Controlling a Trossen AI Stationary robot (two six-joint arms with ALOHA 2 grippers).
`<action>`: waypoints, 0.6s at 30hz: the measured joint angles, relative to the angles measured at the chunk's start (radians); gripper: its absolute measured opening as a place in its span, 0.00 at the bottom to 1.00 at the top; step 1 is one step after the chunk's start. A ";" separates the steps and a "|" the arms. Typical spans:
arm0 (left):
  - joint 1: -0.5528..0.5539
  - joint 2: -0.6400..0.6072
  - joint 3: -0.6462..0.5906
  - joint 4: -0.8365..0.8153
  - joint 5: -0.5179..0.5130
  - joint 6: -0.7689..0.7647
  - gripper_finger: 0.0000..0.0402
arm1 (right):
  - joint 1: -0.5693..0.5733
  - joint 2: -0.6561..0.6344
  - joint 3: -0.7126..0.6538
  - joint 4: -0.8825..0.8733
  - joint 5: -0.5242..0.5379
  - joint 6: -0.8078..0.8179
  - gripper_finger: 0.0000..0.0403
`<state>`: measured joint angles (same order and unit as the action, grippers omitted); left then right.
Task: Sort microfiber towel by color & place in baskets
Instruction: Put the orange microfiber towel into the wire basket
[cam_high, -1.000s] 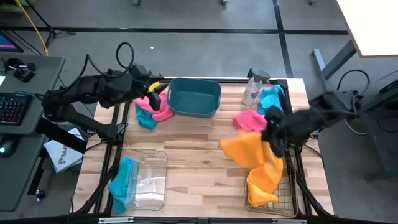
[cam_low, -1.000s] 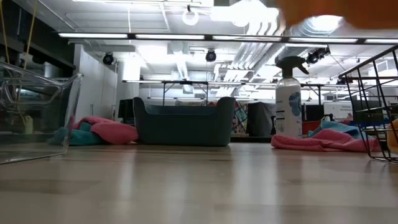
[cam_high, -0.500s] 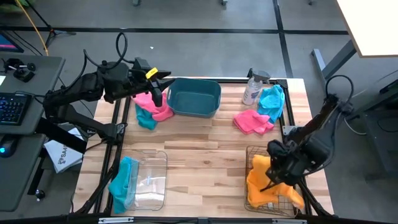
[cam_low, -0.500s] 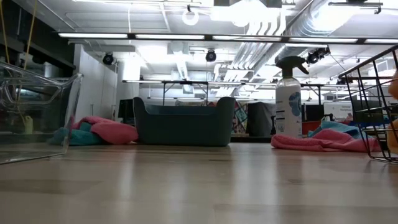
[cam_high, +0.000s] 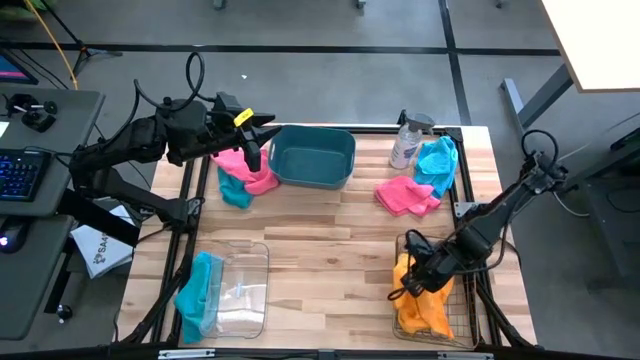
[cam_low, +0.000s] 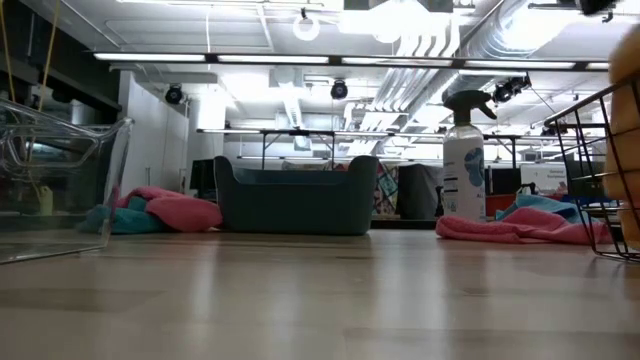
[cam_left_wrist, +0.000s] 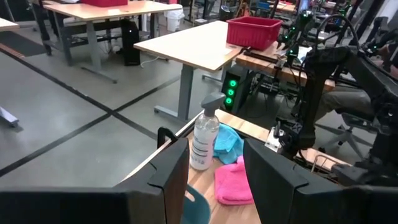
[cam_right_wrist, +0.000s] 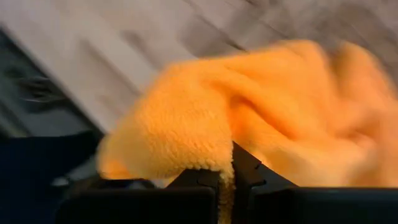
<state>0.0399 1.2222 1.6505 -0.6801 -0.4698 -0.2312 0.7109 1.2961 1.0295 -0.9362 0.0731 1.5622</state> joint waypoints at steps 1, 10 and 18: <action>0.000 0.000 0.000 0.000 0.000 0.000 0.35 | 0.008 0.000 0.003 -0.047 -0.011 0.012 0.00; 0.000 0.000 0.000 -0.003 0.000 0.016 0.35 | 0.061 0.000 -0.031 -0.168 -0.199 -0.052 0.00; 0.000 0.000 0.000 -0.005 0.000 0.068 0.35 | 0.058 0.000 -0.203 0.081 -0.231 -0.085 0.02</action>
<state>0.0399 1.2221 1.6505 -0.6853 -0.4702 -0.1628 0.7689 1.2961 0.8267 -0.8548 -0.1578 1.4770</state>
